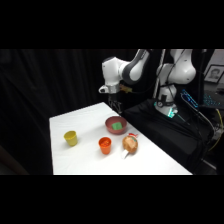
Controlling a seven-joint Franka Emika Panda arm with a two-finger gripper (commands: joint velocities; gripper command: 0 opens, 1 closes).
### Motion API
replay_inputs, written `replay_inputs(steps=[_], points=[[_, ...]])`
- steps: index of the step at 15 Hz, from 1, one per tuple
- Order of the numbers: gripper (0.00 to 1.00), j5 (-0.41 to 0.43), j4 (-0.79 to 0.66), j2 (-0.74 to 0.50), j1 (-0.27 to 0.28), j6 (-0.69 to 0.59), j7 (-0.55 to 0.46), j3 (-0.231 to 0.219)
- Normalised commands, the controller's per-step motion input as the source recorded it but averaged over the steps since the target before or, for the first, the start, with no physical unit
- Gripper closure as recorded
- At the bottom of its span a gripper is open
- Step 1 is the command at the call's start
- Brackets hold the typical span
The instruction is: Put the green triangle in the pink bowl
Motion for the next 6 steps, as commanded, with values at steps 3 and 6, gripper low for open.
replay_inputs(steps=[3,6], points=[[0.00,-0.083,0.06,-0.40,0.030,-0.35,0.02,-0.103],[0.00,-0.099,0.10,-0.29,0.031,-0.27,0.04,-0.086]])
